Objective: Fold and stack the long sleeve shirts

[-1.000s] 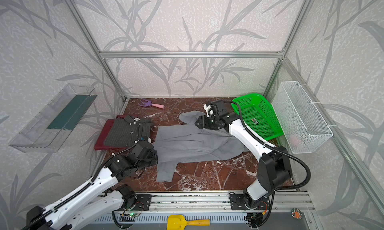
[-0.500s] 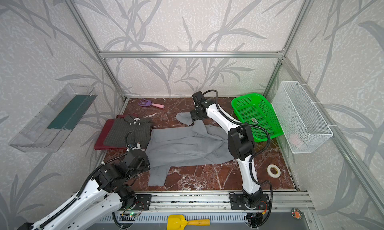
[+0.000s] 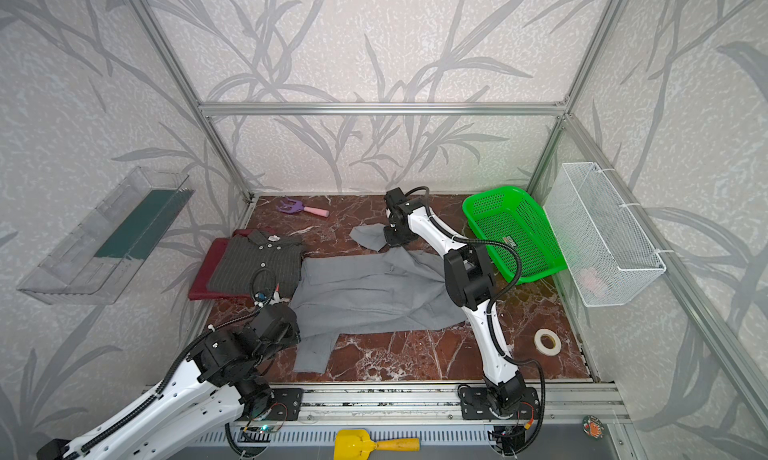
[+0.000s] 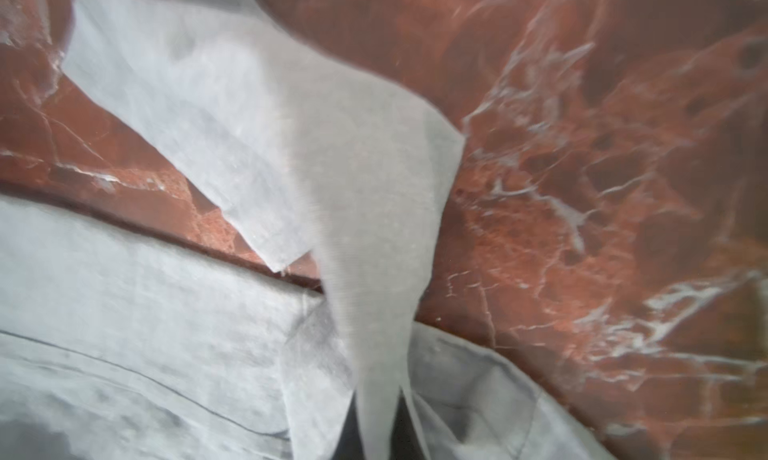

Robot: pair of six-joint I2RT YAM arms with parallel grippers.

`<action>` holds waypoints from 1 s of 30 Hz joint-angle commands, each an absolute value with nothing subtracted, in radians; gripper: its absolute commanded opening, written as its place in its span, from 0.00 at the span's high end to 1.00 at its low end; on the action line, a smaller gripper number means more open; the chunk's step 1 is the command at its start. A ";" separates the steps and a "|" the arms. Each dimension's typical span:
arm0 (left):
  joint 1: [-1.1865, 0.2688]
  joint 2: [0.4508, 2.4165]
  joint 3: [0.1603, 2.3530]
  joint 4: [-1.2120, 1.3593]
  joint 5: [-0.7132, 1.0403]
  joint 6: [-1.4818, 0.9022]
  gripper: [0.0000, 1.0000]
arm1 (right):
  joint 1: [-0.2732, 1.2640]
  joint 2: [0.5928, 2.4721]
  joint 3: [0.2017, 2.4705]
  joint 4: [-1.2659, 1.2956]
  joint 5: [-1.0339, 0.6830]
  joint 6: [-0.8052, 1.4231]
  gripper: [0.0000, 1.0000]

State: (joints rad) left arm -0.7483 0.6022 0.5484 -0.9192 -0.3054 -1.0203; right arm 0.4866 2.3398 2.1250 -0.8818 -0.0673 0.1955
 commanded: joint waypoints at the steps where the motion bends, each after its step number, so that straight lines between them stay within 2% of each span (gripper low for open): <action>1: -0.769 0.586 0.518 -0.961 -0.362 -1.072 1.00 | 0.391 2.308 2.202 -0.869 -0.105 0.242 1.00; 7: -0.803 0.582 0.495 -0.965 -0.397 -1.104 1.00 | 0.238 2.259 2.209 -0.692 -0.173 0.367 1.00; 15: -0.828 0.590 0.474 -0.974 -0.425 -1.133 1.00 | 0.144 2.543 2.661 -0.977 -0.083 0.367 1.00; 19: -0.838 0.591 0.463 -0.978 -0.435 -1.147 1.00 | 0.141 2.557 2.688 -0.945 -0.027 0.356 1.00; 20: -0.838 0.589 0.463 -0.979 -0.437 -1.149 1.00 | 0.142 2.555 2.687 -0.932 -0.061 0.353 0.91; 21: -0.839 0.586 0.465 -0.982 -0.441 -1.150 1.00 | 0.144 2.558 2.691 -0.928 -0.090 0.356 0.74; 22: -0.840 0.584 0.465 -0.982 -0.442 -1.150 1.00 | 0.146 2.560 2.701 -0.930 -0.108 0.356 0.62; 24: -0.839 0.581 0.469 -0.984 -0.446 -1.148 1.00 | 0.154 2.566 2.746 -0.975 -0.090 0.348 0.48; 26: -0.838 0.579 0.474 -0.982 -0.446 -1.142 1.00 | 0.159 2.555 2.783 -1.029 -0.066 0.350 0.43; 30: -0.838 0.597 0.487 -0.930 -0.457 -1.101 1.00 | 0.186 2.440 2.739 -1.093 -0.106 0.368 0.41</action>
State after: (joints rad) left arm -0.8368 0.5903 0.4747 -0.9295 -0.3996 -1.1191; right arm 0.1631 2.5500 2.7518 -1.0084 -0.0872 0.3557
